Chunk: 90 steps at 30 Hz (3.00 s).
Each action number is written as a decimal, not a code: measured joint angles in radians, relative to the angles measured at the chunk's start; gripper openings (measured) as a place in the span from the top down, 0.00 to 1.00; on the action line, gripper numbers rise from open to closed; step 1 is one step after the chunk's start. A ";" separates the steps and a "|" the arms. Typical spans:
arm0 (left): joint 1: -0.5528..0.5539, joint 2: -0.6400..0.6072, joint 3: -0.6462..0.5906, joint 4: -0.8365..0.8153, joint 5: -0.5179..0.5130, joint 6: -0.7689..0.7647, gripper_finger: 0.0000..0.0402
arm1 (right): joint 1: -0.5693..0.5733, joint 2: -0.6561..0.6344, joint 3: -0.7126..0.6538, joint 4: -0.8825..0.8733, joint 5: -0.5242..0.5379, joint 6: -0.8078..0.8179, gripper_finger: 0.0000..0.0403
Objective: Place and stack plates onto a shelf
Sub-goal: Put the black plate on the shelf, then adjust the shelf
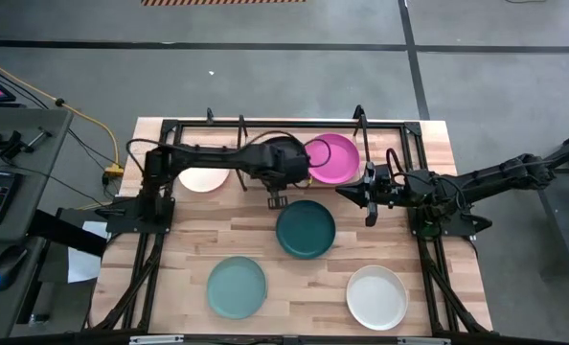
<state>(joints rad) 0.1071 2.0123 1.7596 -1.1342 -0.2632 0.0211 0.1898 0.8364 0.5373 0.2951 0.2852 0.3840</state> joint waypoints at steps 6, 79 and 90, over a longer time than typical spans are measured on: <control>0.004 0.039 0.000 0.004 -0.045 -0.001 1.00 | 0.000 0.000 0.000 0.001 0.000 0.000 1.00; -0.146 -0.696 -0.546 1.028 0.234 -0.252 0.63 | 0.000 0.002 0.000 0.003 0.000 0.008 1.00; -0.166 -0.866 -0.731 1.148 0.122 -0.334 0.63 | 0.000 0.002 0.000 0.011 0.000 0.008 1.00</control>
<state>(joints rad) -0.0593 1.1461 1.0283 0.0135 -0.1414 -0.3130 0.1895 0.8379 0.5373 0.3057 0.2855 0.3923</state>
